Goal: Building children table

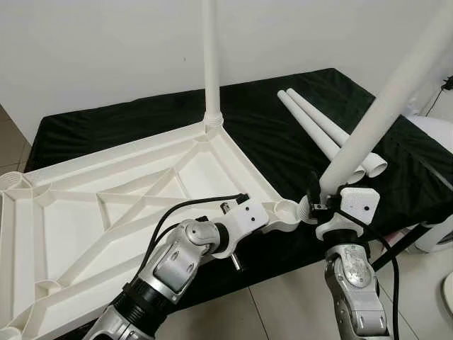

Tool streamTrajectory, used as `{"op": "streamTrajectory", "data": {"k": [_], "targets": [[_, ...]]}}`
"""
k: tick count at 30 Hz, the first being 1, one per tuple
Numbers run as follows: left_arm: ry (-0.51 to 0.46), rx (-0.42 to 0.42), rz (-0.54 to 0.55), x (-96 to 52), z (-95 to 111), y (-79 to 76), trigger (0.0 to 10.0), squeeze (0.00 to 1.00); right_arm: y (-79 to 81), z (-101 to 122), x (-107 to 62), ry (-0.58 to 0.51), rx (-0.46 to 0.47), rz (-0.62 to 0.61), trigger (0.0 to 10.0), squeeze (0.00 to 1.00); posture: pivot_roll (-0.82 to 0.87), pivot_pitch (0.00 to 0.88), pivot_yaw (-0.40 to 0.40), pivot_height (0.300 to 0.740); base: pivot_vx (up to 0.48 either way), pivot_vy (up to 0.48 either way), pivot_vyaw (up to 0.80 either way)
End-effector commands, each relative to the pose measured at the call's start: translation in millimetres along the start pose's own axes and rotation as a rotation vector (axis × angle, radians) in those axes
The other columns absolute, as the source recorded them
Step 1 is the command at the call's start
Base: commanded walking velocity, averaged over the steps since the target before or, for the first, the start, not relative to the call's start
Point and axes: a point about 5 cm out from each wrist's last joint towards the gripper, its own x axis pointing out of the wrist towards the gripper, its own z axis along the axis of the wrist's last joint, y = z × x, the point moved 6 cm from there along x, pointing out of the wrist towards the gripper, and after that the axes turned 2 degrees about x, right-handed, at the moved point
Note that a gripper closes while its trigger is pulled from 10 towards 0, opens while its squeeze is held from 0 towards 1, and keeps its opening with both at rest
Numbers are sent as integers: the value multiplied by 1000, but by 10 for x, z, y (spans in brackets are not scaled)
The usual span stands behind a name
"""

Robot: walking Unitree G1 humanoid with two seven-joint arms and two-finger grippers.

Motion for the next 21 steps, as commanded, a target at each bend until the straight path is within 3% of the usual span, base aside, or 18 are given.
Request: {"op": "streamTrajectory", "data": {"k": [1,5,10,21], "targets": [[-66,65,101,-95,246,226,10000,0,74,-412,-136,168,51,57,10000,0,-123,107,64,740,0,0,0],[-68,65,101,-95,251,225,10000,0,281,-275,-36,123,111,175,10000,0,-123,107,64,740,0,0,0],[-69,65,101,-83,253,219,10000,0,367,-220,87,124,115,254,10000,0,-128,96,61,740,0,0,0],[-72,61,105,-79,258,200,10000,0,347,-424,153,227,35,317,10000,0,-123,89,43,740,0,0,0]]}}
